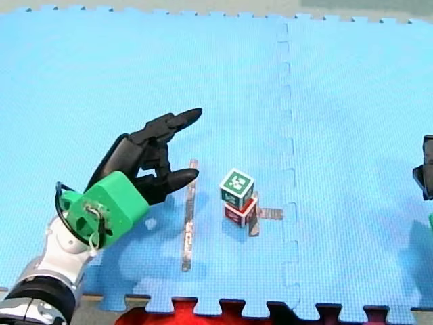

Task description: Stack cube left

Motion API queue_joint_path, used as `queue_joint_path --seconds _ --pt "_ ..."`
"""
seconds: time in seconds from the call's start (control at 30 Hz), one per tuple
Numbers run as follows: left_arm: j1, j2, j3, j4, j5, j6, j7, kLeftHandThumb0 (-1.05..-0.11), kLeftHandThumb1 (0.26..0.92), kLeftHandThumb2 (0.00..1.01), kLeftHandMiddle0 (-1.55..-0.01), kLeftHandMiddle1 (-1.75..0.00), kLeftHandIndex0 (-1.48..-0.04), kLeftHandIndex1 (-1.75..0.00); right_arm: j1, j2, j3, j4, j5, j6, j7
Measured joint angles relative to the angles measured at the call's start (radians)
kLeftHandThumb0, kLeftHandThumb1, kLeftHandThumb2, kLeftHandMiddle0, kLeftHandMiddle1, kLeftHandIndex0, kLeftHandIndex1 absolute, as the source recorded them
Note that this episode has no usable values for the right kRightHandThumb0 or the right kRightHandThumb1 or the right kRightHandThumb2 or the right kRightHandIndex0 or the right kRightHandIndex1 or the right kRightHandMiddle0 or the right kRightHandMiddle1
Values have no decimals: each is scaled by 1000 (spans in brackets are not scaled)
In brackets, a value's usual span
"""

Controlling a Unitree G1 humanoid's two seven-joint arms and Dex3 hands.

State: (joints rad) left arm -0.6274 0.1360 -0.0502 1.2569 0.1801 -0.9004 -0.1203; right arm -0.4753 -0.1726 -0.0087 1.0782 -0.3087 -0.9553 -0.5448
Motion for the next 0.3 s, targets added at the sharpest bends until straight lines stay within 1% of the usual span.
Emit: queue_joint_path --seconds 0.03,0.07,0.1,0.13,0.17,0.2,0.23,0.27,0.3 --pt "0 0 2 0 0 0 -1 -1048 921 256 -816 -1746 -461 0 0 0 0 1 0 -1 0" --pt "0 2 3 0 4 3 7 -1048 921 334 -820 -1746 -461 0 0 -1 0 3 0 -2 0" --pt "0 4 -1 -1 14 6 27 -1048 921 429 -823 -1746 -464 -2 0 -1 0 5 0 -4 1" --pt "0 6 -5 -1 28 10 50 -1048 921 590 -823 -1746 -470 -6 0 -1 0 6 1 -6 2" --pt "-1 9 -15 -1 50 15 84 -1048 921 670 -823 -1746 -466 -8 0 -1 0 7 2 -9 5" --pt "-2 12 -23 -2 68 23 113 -1048 921 745 -753 -1746 -438 -12 0 -1 0 8 5 -13 9" --pt "-4 14 -30 -1 83 38 135 -1048 921 798 -661 -1705 -423 -13 0 -1 -1 9 9 -18 15" --pt "-6 15 -33 0 86 52 143 -1048 921 850 -589 -1470 -419 -11 0 -1 -2 10 12 -21 20" --pt "-7 15 -33 2 87 64 146 -1048 921 866 -562 -1251 -434 -12 0 -1 -3 11 15 -22 25"
